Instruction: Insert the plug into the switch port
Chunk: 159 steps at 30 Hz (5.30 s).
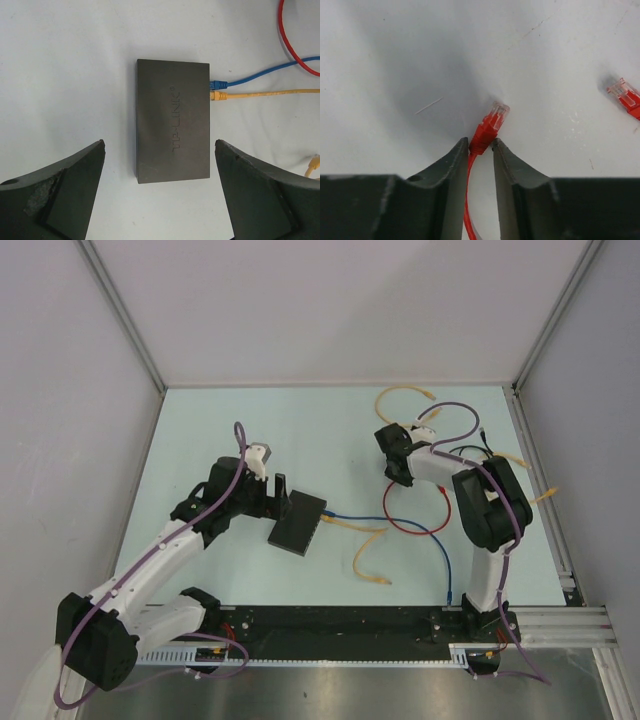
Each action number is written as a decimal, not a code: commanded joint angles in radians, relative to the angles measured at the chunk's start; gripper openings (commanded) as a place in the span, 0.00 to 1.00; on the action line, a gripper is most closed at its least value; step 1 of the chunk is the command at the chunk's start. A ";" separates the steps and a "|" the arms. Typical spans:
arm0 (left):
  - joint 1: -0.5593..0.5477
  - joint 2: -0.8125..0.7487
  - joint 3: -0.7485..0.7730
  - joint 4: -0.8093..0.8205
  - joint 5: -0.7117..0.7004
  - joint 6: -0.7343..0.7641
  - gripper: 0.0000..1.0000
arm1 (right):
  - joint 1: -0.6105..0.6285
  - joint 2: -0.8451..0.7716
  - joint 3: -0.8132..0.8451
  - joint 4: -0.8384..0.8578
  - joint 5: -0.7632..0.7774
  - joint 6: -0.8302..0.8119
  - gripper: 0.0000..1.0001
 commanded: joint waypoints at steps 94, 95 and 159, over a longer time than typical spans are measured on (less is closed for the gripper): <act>-0.093 0.157 -0.266 0.958 0.307 -0.859 0.00 | 0.352 -0.543 -0.370 0.548 -0.787 -0.812 0.19; -0.093 0.160 -0.266 0.954 0.305 -0.856 0.00 | 0.351 -0.544 -0.370 0.546 -0.788 -0.813 0.17; 0.100 0.673 0.223 0.132 0.362 0.058 0.68 | 0.497 -0.089 -0.078 0.190 -0.481 -1.051 0.00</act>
